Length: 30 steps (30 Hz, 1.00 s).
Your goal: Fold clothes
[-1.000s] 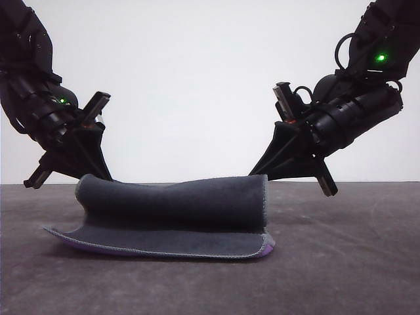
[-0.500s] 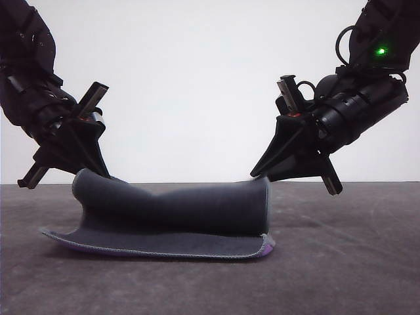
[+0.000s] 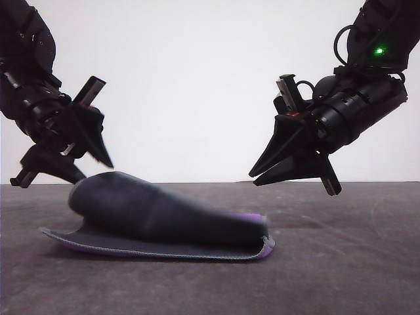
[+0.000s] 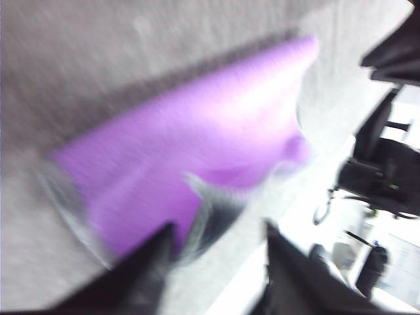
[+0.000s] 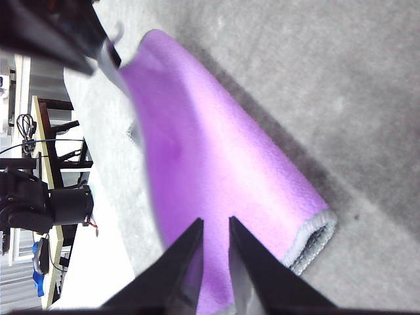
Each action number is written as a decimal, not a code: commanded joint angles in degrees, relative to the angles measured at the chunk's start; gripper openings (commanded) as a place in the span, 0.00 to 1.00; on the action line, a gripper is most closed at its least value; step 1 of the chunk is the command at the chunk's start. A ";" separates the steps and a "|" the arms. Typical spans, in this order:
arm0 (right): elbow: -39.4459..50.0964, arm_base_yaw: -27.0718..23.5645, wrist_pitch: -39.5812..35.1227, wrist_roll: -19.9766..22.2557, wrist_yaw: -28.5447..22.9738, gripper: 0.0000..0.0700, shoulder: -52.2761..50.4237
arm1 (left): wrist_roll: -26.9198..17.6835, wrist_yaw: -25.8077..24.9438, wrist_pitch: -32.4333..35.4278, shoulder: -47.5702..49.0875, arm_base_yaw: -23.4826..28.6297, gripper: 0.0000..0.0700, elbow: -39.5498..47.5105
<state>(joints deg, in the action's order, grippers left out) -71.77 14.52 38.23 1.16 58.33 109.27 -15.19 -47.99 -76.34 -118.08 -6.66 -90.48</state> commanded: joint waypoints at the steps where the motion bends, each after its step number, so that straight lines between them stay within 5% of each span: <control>1: -1.11 0.24 -0.25 0.86 0.17 0.11 0.68 | -1.19 -1.22 -0.88 -1.29 -0.15 0.57 -1.31; 6: -1.11 0.22 -0.27 0.84 0.17 0.19 0.68 | -5.73 -6.84 -5.11 -1.29 -0.15 0.67 -1.31; 13: -1.11 0.17 0.02 1.30 -2.76 0.29 -1.59 | -6.18 -6.50 -5.58 -0.38 0.06 0.70 -1.32; 23: -1.11 -0.91 3.38 1.62 -17.73 0.30 -13.56 | -0.36 5.89 -1.84 9.38 2.90 0.69 -1.42; 30: -1.00 -0.78 12.81 2.94 -29.12 0.30 -24.40 | 4.19 15.97 1.01 19.54 4.55 0.68 -1.38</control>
<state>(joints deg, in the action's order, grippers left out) -71.77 13.47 50.44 2.95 30.80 85.12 -12.30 -32.42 -75.30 -98.66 -2.20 -90.50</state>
